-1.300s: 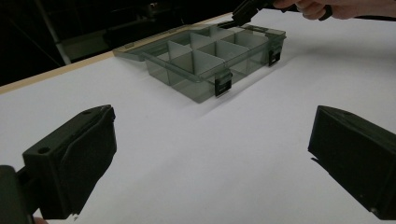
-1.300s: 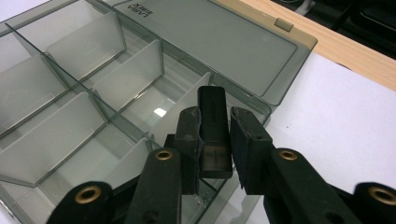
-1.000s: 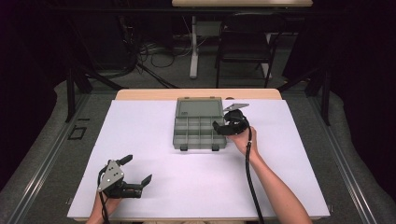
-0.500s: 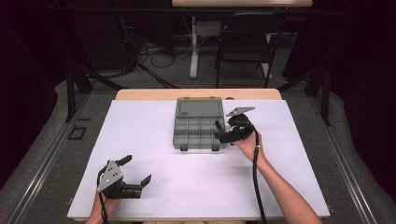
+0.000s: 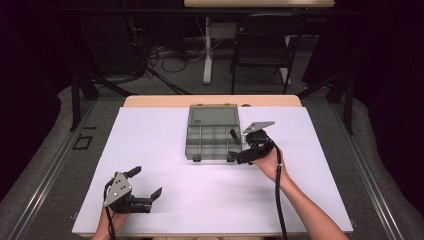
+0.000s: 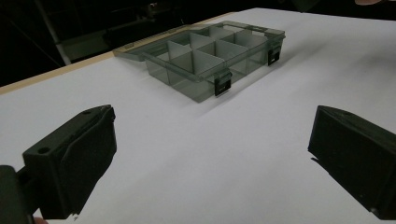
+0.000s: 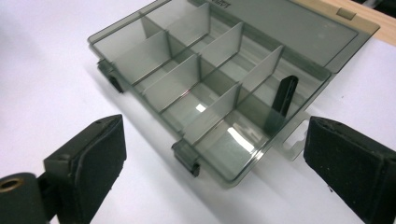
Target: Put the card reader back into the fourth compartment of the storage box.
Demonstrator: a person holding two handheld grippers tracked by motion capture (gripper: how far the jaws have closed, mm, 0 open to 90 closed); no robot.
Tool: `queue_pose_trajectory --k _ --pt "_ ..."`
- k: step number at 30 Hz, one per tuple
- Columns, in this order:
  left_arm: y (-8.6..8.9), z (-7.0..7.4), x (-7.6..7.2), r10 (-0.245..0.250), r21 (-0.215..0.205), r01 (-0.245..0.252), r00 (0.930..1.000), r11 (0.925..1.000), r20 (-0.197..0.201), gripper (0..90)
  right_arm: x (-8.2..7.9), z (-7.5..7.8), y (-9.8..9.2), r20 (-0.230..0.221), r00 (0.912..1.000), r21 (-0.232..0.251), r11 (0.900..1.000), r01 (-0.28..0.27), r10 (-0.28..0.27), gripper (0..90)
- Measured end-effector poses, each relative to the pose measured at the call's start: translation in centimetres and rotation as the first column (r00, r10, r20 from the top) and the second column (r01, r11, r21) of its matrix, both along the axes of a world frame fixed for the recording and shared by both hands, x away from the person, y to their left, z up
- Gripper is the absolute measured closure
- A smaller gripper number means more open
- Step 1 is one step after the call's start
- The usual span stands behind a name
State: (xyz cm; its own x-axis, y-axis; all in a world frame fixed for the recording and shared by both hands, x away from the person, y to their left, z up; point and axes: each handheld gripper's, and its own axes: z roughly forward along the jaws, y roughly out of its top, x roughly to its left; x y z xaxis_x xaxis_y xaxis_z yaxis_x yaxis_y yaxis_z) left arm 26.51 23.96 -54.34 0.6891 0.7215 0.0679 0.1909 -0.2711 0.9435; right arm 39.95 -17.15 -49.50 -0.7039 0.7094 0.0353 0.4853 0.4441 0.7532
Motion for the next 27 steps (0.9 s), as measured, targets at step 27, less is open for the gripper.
queue_pose_trajectory --k 27 --pt "-0.1 0.0 -0.1 0.0 0.004 0.0 1.0 1.0 0.001 1.0 -5.8 0.8 -1.6 0.033 0.9946 -0.014 0.995 -0.098 0.098 3.9"
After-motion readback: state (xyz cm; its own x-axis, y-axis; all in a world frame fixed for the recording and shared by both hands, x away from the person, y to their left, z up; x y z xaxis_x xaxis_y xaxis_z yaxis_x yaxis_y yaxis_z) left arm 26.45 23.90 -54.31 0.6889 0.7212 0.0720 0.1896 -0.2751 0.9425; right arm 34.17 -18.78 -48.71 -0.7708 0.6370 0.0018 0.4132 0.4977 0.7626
